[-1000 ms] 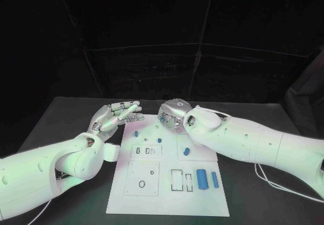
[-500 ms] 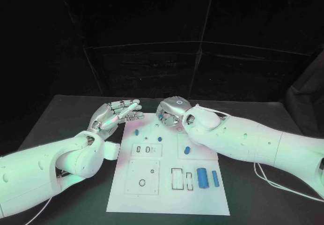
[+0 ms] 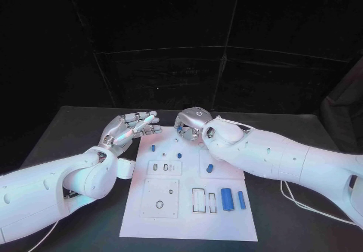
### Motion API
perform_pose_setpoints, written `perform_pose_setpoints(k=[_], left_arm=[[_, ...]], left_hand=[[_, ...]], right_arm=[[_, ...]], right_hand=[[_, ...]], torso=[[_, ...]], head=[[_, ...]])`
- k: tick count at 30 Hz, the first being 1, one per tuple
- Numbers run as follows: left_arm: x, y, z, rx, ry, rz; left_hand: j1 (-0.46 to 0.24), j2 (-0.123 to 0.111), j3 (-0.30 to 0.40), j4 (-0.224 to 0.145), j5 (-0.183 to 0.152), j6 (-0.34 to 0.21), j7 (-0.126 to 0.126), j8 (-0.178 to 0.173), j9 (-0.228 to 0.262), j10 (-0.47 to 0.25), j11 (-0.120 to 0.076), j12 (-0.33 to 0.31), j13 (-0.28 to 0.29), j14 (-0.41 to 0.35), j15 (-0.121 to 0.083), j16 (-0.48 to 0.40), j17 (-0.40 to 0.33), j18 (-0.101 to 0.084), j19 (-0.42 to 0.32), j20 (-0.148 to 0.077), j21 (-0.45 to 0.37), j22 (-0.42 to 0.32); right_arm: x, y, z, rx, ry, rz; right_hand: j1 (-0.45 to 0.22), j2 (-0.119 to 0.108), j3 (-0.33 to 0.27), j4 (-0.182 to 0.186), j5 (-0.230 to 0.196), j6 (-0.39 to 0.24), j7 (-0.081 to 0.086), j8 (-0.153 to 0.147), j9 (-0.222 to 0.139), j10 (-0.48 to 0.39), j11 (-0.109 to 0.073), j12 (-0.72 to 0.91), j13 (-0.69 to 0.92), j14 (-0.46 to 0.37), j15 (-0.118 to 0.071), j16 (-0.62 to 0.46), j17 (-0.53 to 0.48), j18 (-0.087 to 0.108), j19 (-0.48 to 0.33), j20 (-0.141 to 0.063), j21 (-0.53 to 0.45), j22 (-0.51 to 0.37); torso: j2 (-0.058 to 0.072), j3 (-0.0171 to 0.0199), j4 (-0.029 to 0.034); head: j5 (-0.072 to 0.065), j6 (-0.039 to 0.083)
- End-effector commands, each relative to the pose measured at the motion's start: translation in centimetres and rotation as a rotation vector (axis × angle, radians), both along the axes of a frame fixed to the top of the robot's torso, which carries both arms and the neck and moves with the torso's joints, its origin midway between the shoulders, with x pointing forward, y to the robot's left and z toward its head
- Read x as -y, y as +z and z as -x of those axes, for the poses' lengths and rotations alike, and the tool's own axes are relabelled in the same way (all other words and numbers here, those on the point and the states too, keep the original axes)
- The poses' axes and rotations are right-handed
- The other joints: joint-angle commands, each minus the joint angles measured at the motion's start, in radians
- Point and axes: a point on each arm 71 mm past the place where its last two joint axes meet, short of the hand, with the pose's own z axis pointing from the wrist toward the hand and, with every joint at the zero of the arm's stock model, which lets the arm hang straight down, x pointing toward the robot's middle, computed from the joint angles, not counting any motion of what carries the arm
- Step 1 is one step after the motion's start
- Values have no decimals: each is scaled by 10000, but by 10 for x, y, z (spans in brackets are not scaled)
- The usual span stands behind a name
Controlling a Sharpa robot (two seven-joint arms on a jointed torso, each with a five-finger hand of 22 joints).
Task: Assemble the parts on the task board
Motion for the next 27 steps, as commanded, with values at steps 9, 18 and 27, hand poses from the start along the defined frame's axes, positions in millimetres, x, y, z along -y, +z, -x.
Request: perform_pose_setpoints(k=[9,18,27], left_arm=[[2,2,0,74,-151,46],[1,2,0,64,-132,30],[0,1,-1,58,-109,15]], left_hand=[[33,81,0,-85,-29,88,481,-61,5,-16,-7,-52,-1,85,11,-62,-9,119,52,-13,-61,-17],[32,81,0,-89,-29,79,480,-64,5,-16,-7,-53,-2,85,11,-66,-10,119,53,-13,-65,-18],[31,81,-1,-94,-29,49,479,-70,2,-18,-7,-56,-2,84,11,-71,-11,119,55,-13,-69,-20]], right_arm=[[-3,-1,-2,-38,81,334],[-3,-1,-2,-81,200,385],[-1,-1,-2,-31,141,349]], right_hand=[[-16,-142,11,39,63,-162,71,-143,-34,331,-438,-118,-8,177,13,91,30,-79,-74,-8,82,18],[-354,-318,-259,316,41,-315,121,-245,-65,199,-375,-282,-47,151,75,159,70,-70,-163,61,97,-7],[-419,-367,-315,422,45,-461,172,-274,-87,21,-316,-367,-109,145,120,209,112,-63,-206,100,90,-47]], torso=[[6,-1,-13],[9,-2,-10],[16,1,-17]], head=[[19,-18],[24,-24],[8,-14]])
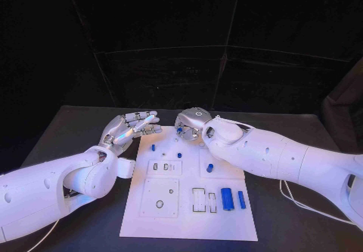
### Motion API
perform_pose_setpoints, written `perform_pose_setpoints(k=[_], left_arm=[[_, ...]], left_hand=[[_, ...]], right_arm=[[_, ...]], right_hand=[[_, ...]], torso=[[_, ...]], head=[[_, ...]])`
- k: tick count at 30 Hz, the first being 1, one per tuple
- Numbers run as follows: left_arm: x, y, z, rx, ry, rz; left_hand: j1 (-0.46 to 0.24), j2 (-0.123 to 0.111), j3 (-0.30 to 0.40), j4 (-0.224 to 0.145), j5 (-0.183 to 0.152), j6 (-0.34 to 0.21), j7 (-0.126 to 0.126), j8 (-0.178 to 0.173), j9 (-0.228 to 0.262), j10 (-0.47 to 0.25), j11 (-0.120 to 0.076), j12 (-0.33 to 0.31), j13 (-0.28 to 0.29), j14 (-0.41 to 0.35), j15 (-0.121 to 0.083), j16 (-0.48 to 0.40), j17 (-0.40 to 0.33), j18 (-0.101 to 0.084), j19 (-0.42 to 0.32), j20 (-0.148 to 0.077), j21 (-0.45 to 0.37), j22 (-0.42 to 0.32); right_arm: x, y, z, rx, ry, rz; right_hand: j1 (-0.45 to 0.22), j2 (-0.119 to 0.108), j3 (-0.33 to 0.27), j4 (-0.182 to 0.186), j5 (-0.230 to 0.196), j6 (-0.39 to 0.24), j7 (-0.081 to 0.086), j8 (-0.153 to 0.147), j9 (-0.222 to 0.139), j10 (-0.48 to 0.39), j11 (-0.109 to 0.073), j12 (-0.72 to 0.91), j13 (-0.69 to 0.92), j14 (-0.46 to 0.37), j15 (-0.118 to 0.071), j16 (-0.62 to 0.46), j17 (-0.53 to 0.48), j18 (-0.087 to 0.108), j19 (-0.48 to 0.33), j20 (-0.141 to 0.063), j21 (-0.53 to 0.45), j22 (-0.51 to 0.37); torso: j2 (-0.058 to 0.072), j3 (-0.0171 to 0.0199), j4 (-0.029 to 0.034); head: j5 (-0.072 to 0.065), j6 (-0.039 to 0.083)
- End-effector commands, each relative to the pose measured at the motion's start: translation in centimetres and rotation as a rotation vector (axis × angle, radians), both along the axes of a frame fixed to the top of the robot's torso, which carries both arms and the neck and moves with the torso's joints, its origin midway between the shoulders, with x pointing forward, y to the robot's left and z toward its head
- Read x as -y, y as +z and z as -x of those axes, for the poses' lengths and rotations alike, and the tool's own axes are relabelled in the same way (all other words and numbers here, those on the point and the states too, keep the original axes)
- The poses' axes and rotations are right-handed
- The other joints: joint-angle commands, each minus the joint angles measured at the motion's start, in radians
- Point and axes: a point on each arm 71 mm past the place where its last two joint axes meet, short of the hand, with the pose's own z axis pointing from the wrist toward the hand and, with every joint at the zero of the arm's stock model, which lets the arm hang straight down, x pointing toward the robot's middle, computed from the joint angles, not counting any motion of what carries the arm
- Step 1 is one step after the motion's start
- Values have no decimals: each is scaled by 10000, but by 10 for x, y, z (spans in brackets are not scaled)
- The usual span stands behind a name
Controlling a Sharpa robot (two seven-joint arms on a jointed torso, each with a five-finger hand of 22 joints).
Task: Assemble the parts on the task board
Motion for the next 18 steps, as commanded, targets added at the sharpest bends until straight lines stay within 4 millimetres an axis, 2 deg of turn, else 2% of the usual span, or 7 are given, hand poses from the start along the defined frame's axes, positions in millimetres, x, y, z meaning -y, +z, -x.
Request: perform_pose_setpoints(k=[1,6,10,18], left_arm=[[1,2,0,84,-118,36],[-1,1,-2,79,-79,13],[-2,1,-3,81,-36,-11],[-3,1,-3,71,-29,-21]], left_hand=[[31,81,-1,-38,-29,49,479,-33,2,-18,-7,-57,-2,84,11,-31,-13,119,55,-13,-69,-13],[31,81,-1,-38,-29,49,479,-33,2,-18,-7,-57,-2,84,11,-31,-13,119,55,-13,-69,-13],[31,81,-1,-38,-29,49,479,-33,2,-18,-7,-57,-2,84,11,-31,-13,119,55,-13,-69,-13],[27,82,-2,-46,-29,29,479,-43,-1,-24,-7,-64,-4,82,12,-40,-15,118,58,-13,-79,-17]], right_arm=[[0,1,0,82,58,36],[1,3,-2,288,-44,-152],[1,3,-2,345,-89,-231],[7,7,1,482,-44,-597]], right_hand=[[-103,-63,-21,109,46,-157,42,-46,-26,-241,32,-74,-55,103,104,58,7,-58,-104,54,28,-87],[-287,-338,-207,262,37,-561,215,-60,-60,-975,238,-86,-223,13,268,-76,-210,9,-394,183,-260,-603],[-281,-477,-532,391,31,-886,353,-48,-50,-1713,406,-78,-234,-129,407,-380,-678,45,-574,330,-413,-792],[-269,-536,-1307,666,38,-1091,377,-20,-28,-2064,450,22,-203,-218,460,-601,-1006,67,-637,416,-521,-890]], torso=[[5,-1,2],[10,2,10],[9,-9,8],[9,5,-10]], head=[[-18,6],[-24,15],[-25,12],[-19,8]])
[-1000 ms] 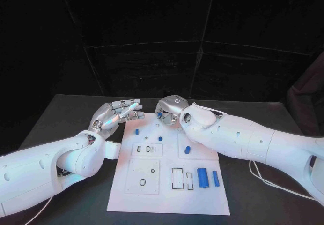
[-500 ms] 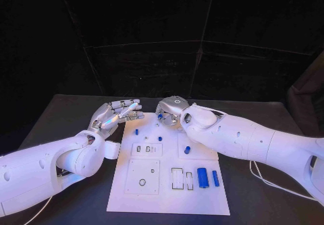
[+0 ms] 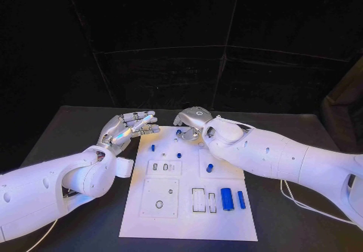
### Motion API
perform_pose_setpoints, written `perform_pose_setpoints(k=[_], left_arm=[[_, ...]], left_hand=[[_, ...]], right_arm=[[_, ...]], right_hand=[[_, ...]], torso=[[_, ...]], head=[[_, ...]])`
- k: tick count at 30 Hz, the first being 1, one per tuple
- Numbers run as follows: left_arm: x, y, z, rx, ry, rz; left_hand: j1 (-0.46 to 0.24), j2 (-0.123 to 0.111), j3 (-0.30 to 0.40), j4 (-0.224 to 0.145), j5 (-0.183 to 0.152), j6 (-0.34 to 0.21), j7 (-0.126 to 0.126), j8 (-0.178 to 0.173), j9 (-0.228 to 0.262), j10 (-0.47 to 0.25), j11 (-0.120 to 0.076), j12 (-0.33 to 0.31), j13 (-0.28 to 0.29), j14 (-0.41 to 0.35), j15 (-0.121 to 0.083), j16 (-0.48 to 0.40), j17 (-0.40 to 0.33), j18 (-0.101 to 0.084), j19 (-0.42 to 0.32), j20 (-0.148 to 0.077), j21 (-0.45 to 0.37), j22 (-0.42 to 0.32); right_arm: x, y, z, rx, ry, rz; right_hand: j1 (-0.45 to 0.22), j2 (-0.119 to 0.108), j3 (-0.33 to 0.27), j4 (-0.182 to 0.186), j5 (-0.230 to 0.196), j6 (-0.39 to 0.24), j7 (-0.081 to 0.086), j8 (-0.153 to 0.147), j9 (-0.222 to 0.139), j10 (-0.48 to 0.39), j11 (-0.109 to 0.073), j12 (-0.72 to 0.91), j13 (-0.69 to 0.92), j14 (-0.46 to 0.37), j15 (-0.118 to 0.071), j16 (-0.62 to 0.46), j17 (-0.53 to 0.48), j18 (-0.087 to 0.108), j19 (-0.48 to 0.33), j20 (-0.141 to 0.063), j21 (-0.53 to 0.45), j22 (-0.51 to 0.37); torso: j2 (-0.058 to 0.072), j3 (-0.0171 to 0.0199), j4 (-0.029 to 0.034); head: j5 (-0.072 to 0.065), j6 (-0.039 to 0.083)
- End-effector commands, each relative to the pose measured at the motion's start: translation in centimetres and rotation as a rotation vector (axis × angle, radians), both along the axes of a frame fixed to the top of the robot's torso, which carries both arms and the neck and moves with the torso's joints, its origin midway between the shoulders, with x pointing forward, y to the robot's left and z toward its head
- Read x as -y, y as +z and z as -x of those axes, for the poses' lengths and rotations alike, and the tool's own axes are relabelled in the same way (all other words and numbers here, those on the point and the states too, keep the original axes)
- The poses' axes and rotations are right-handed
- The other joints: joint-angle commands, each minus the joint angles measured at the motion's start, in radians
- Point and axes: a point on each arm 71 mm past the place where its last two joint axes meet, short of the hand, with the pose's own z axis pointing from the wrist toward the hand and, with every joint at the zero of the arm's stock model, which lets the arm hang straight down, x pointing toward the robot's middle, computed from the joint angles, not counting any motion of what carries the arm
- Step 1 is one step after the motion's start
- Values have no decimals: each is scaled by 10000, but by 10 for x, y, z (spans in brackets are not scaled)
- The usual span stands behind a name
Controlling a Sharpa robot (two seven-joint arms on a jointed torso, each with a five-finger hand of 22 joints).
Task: Assemble the parts on the task board
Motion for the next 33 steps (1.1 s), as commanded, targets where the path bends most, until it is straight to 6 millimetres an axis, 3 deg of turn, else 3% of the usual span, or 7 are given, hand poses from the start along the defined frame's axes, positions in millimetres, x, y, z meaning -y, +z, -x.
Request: perform_pose_setpoints(k=[1,8,14,16,18,21,33], left_arm=[[1,2,0,74,-141,44],[-2,2,1,74,-107,30],[-5,3,2,80,-37,0],[-6,3,2,82,-30,-3],[-6,3,2,83,-33,-1],[-5,3,2,75,-45,6],[-2,2,0,-67,-54,162]], left_hand=[[23,82,-4,-51,-29,14,478,-50,-3,-32,-6,-71,-5,81,13,-46,-17,117,59,-13,-15,-11],[21,82,-5,-53,-29,7,477,-53,-4,-36,-5,-74,-6,80,13,-48,-17,117,60,-13,-18,-12],[18,82,-7,-58,-29,37,475,-54,-2,-41,-5,-79,-7,80,14,-54,-18,117,62,-13,-24,-14],[18,82,-7,-58,-29,43,475,-54,-1,-41,-5,-80,-7,80,14,-54,-19,117,62,-13,-25,-15],[18,82,-7,-58,-29,43,475,-54,-1,-41,-5,-80,-7,80,14,-54,-19,117,62,-13,-25,-15],[18,82,-7,-58,-29,43,475,-54,-1,-41,-5,-80,-7,80,14,-54,-19,117,62,-13,-25,-15],[18,82,-7,-58,-29,43,475,-54,-1,-41,-5,-80,-7,80,14,-54,-19,117,62,-13,-25,-15]], right_arm=[[6,6,3,312,16,-517],[50,18,12,-504,-668,-1865],[107,21,18,-2550,-2170,-2895],[120,20,20,-3057,-2525,-2796],[129,19,21,-3354,-2768,-2664],[140,16,22,-3597,-3081,-2337],[137,10,13,-3398,-3123,-1164]], right_hand=[[24,-57,-265,111,30,-71,-10,-16,23,-69,-8,96,20,-10,42,-4,17,68,-37,12,-56,-29],[-24,213,-542,537,450,323,-290,94,87,1458,-375,955,308,384,-205,1038,1444,-10,439,-163,429,615],[-590,-324,-1605,1067,1607,140,-683,57,55,3514,-878,2926,1741,688,-626,2299,3166,-307,1354,-598,1603,2404],[-622,-318,-2167,1262,1721,-53,-702,72,54,3612,-909,4432,3299,745,-653,2650,3676,-392,1555,-650,1888,2850],[-260,-12,-2983,1611,1813,-231,-697,197,90,3080,-892,6376,5503,741,-566,2936,4077,-428,1626,-650,2093,3139],[46,-44,-3515,1975,1774,-373,-566,328,107,2626,-851,7465,6849,752,-585,3110,4347,-474,1654,-548,2248,3369],[777,-120,-3869,2302,1649,-463,-596,607,133,2651,-792,8984,8694,815,-543,3377,4801,-505,1694,-528,2492,3750]], torso=[[-2,14,-29],[-37,18,-76],[-73,72,-257],[-79,92,-292],[-80,114,-309],[-74,115,-295],[-58,102,-296]], head=[[14,0],[-12,48],[42,117],[62,140],[100,131],[57,128],[53,109]])
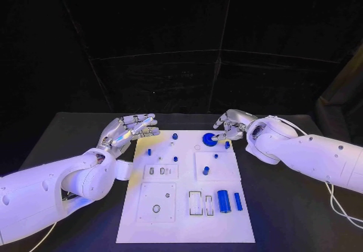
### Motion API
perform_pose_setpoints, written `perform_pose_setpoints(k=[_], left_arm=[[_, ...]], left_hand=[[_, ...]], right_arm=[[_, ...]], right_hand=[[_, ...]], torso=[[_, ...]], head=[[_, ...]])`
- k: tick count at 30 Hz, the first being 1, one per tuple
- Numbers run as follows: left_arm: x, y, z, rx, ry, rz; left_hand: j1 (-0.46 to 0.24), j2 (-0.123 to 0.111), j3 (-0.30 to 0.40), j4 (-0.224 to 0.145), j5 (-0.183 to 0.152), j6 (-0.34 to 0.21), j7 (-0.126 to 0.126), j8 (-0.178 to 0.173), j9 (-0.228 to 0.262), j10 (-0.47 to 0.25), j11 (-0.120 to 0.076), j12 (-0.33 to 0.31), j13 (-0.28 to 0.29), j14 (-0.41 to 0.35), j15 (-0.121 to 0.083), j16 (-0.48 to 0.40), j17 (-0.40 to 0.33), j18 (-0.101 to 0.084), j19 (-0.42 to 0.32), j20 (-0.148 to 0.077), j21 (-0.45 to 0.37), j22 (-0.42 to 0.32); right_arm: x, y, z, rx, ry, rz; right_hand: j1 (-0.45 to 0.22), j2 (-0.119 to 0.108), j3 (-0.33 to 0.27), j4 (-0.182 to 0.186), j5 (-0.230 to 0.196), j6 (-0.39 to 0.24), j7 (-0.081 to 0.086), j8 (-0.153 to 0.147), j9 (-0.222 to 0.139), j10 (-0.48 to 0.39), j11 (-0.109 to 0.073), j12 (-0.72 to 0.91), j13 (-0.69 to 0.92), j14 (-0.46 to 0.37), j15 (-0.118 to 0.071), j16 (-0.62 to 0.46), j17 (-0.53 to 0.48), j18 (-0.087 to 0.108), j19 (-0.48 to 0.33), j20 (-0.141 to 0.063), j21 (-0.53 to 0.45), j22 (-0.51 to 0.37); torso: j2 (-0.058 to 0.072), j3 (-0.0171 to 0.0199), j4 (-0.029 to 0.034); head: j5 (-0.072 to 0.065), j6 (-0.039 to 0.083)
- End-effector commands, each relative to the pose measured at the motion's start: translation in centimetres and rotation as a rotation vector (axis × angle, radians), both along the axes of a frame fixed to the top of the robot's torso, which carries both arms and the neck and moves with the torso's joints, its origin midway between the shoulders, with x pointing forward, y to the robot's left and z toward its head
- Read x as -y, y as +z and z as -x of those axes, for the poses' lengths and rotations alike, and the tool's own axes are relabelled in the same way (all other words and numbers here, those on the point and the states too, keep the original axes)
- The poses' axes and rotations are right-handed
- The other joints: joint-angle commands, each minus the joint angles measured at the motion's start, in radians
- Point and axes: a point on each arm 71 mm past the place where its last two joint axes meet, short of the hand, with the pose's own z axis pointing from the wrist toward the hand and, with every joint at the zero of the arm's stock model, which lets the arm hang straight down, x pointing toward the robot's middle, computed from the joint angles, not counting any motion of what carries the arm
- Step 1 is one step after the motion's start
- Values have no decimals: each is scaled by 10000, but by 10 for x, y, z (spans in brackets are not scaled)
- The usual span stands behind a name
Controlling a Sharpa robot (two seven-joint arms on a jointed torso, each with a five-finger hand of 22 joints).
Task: Assemble the parts on the task board
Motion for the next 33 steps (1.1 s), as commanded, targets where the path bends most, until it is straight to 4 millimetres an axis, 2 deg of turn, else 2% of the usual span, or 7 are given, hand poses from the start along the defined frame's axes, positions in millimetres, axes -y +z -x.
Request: perform_pose_setpoints(k=[1,16,22,28,33], left_arm=[[1,1,-1,-18,-68,137],[1,0,-1,-39,-65,142],[1,0,-1,-57,-59,131],[1,0,-2,-85,-57,118],[0,0,-2,-92,-44,109]], left_hand=[[18,82,-7,-59,-29,43,475,-54,-1,-41,-5,-41,-7,80,14,-55,-11,120,62,-13,-25,-17],[13,89,-6,-70,-29,54,468,-59,0,-41,-8,-46,-6,76,15,-69,-14,119,66,-13,-39,-22],[13,89,-6,-70,-29,54,468,-59,0,-41,-8,-46,-6,76,15,-69,-14,119,66,-13,-39,-22],[11,92,-6,-72,-29,21,468,-64,-3,-42,-9,-48,-6,75,16,-73,-15,119,67,-12,-43,-23],[11,92,-6,-72,-29,21,468,-64,-3,-42,-9,-48,-6,75,16,-73,-15,119,67,-12,-43,-23]], right_arm=[[-3,-2,-2,-159,149,774],[-13,-6,-6,-81,376,1372],[-19,-9,-8,-323,526,1555],[-23,-11,-9,-412,595,1608],[-24,-11,-10,-414,574,1610]], right_hand=[[153,-12,-66,-9,-59,-10,-37,74,12,122,-8,298,324,642,35,67,478,-111,43,39,64,80],[348,111,-64,24,-25,15,-42,188,11,363,-7,1239,1335,674,40,189,695,-147,87,45,214,319],[379,150,-44,12,1,27,-44,208,11,394,-8,1371,1479,680,39,211,735,-153,97,45,242,363],[381,169,-40,10,4,40,-46,221,11,420,-9,1464,1579,682,40,219,748,-155,98,46,252,377],[469,476,117,-68,-117,218,-77,316,25,429,-33,1656,1811,686,21,250,800,-163,99,40,312,452]], torso=[[8,-8,-14],[-1,-29,5],[6,-11,-10],[-1,-14,-3],[-1,-15,0]], head=[[13,-29],[-8,-73],[38,-103],[39,-132],[59,-144]])
